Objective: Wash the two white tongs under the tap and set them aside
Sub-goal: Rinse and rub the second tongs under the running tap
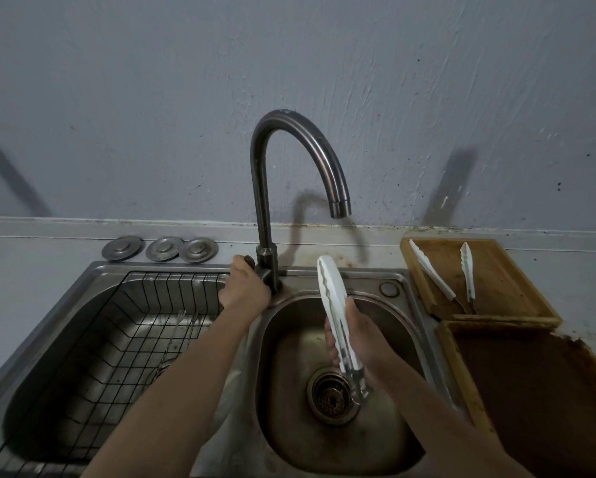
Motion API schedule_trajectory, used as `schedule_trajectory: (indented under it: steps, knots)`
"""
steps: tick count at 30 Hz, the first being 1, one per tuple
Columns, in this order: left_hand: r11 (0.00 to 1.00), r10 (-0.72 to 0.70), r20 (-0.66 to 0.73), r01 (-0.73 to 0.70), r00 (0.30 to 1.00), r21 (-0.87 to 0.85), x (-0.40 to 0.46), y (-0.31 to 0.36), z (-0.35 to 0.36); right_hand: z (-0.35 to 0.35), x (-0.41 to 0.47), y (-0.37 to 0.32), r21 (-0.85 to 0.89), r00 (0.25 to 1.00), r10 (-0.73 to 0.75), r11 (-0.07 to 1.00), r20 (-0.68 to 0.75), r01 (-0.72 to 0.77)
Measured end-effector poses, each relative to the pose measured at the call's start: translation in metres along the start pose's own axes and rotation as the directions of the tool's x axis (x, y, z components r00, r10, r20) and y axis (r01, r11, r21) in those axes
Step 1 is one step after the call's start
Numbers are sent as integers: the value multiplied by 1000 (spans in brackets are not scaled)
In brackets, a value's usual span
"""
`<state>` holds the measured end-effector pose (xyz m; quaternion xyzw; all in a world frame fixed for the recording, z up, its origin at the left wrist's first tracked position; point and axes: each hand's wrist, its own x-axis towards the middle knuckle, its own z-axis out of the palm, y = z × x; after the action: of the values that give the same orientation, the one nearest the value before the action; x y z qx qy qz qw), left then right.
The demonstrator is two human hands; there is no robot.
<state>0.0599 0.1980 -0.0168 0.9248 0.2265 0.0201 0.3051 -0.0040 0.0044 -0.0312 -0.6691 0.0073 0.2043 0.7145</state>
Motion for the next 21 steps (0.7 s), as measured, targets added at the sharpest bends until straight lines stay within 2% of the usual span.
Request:
schedule_trajectory:
  steps: [4, 7, 8, 9, 10, 11, 12, 13, 14, 15, 16, 17, 18, 19, 21]
  knots:
    - [1000, -20, 3, 21, 1000, -18, 0, 1, -1, -8, -2, -13, -83, 974, -174, 983, -146, 163]
    - [999, -14, -5, 14, 1000, -28, -1, 0, 1, -13, -1, -6, -67, 930, -265, 964, -257, 256]
    - [1000, -14, -5, 14, 1000, -26, -2, 1, 2, -15, -1, -1, -132, 928, -259, 964, -269, 231]
    - [1000, -16, -1, 16, 1000, -17, -2, 1, 2, -19, -1, 5, -348, 937, -242, 926, -252, 146]
    - [1000, -18, 1, 18, 1000, -6, -3, 2, 1, -24, -4, 11, -633, 968, -148, 774, -201, -13]
    - [1000, -24, 3, 24, 1000, 4, -3, 2, 1, -30, -6, 19, -862, 989, 8, 489, -146, -131]
    - [999, -31, 2, 31, 1000, 16, -4, 2, 1, -35, -11, 27, -950, 969, 193, 243, -152, -197]
    - [999, -33, 3, 33, 999, 30, -5, 2, 1, -39, -13, 36, -974, 926, 342, 99, -160, -205]
    - [999, -32, 2, 31, 1000, 45, -5, 2, 1, -39, -17, 43, -967, 907, 391, 124, -159, -223]
    - [998, -29, -2, 29, 1000, 48, -5, 2, 1, -36, -17, 46, -953, 908, 378, 160, -183, -258]
    - [999, -29, -3, 29, 1000, 39, -5, 2, 0, -35, -16, 48, -928, 945, 247, 250, -216, -278]
    - [999, -35, 3, 34, 999, 27, -7, 3, 2, -34, -15, 51, -926, 964, 125, 275, -233, -259]
    - [999, -34, 2, 34, 999, 19, -7, 4, 0, -33, -13, 50, -928, 970, 79, 281, -230, -243]
    - [999, -36, 7, 36, 999, 16, -7, 4, 0, -33, -13, 49, -929, 968, 108, 275, -226, -247]
    - [999, -40, 8, 40, 999, 12, -9, 5, -1, -37, -16, 49, -933, 906, 375, 214, -196, -290]
